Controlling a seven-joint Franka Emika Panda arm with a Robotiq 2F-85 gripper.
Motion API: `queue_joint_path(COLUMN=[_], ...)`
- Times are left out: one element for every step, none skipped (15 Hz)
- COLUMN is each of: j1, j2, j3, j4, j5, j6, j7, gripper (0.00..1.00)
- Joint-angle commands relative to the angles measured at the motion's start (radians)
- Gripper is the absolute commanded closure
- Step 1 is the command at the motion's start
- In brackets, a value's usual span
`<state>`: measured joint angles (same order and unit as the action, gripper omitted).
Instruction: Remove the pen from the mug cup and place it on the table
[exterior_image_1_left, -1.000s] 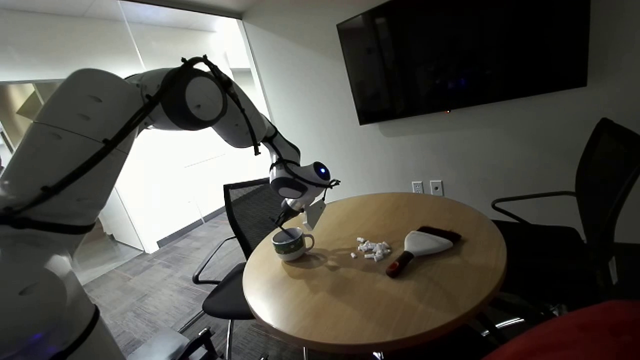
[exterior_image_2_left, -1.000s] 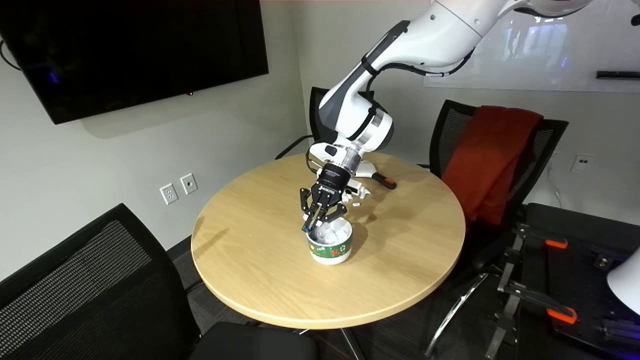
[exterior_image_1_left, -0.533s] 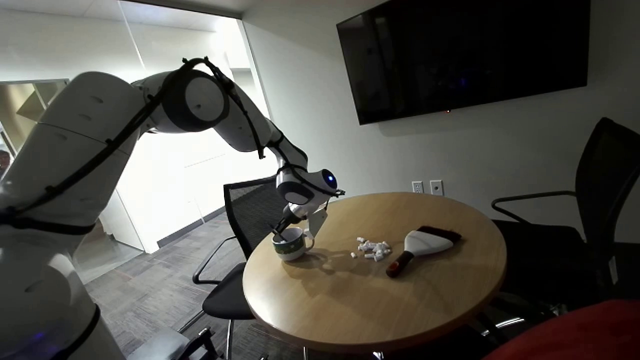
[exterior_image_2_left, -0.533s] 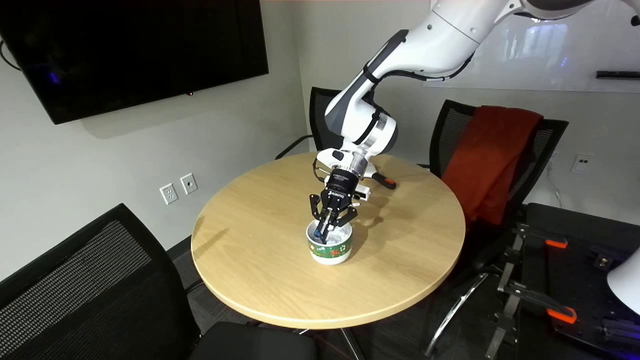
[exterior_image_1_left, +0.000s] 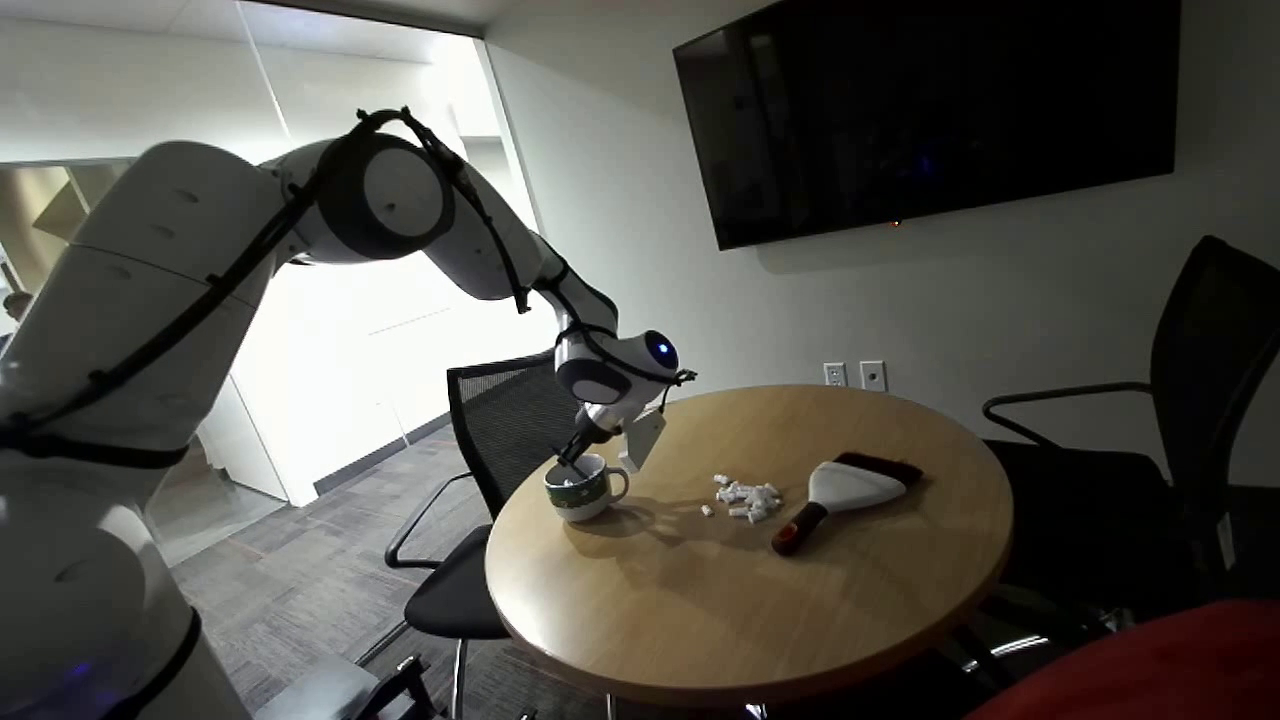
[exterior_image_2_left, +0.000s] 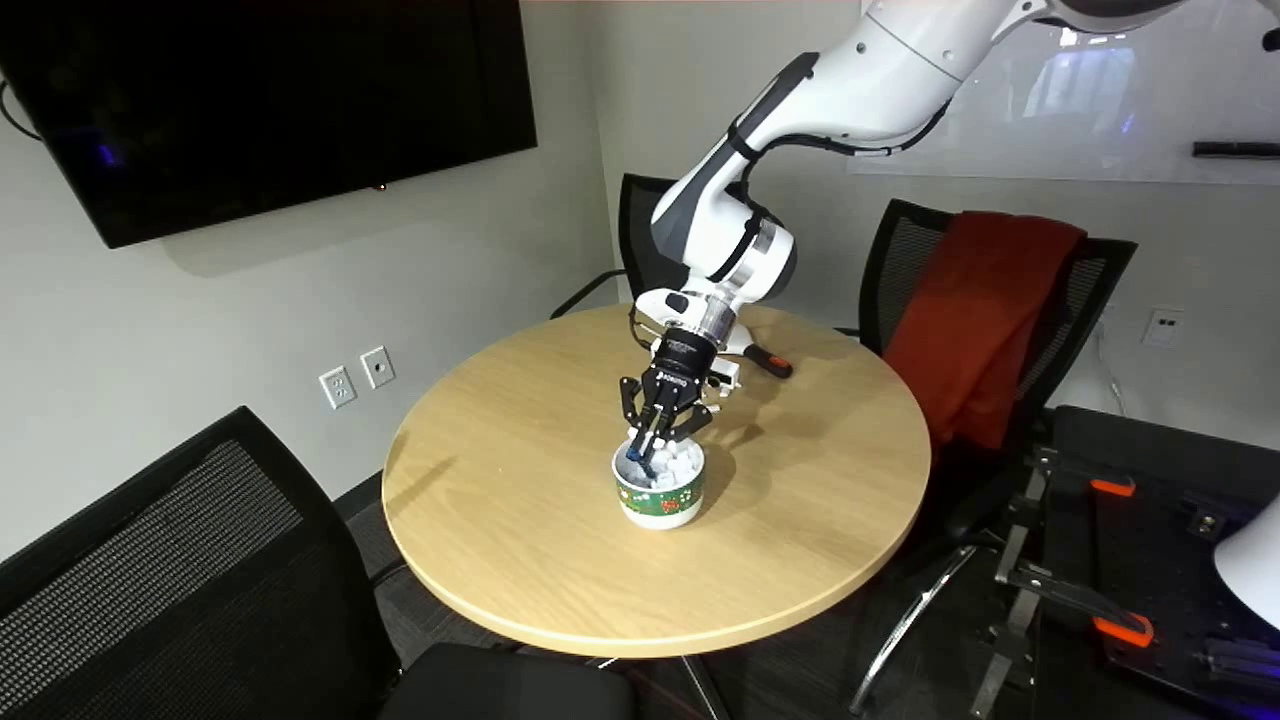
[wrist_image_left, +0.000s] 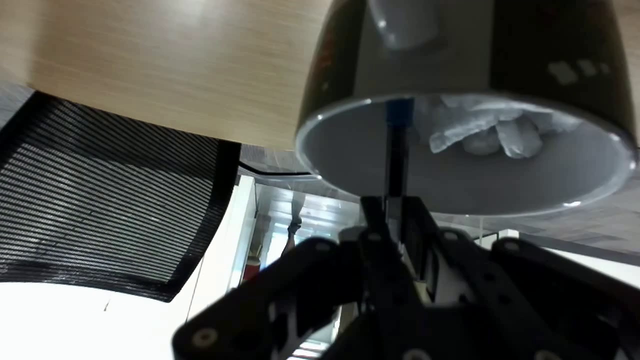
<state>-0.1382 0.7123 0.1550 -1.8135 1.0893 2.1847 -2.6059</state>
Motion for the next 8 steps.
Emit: queue_joint_path(j1=[-0.057, -0.065, -0.070, -0.063, -0.008, 0.000, 0.012, 0.027], j2=[-0.019, -0.024, -0.037, -0.060, -0.092, -0.118, -0.152, -0.187], j3=[0.115, 0.132, 0.142, 0.131, 0.067, 0.053, 0.037, 0.018], j4=[0.007, -0.001, -0.015, -0.038, -0.056, -0.075, -0.101, -0.126], j5=[-0.040, -0.044, -0.045, -0.035, -0.006, -0.019, -0.030, -0.039], j6=[0.094, 0.095, 0.088, 0.068, 0.049, 0.046, 0.054, 0.068], j7=[0.001, 0.001, 0.001, 0.001, 0.006, 0.020, 0.027, 0.034], gripper=[0.96, 0.96, 0.96, 0.96, 0.96, 0.96, 0.96, 0.96])
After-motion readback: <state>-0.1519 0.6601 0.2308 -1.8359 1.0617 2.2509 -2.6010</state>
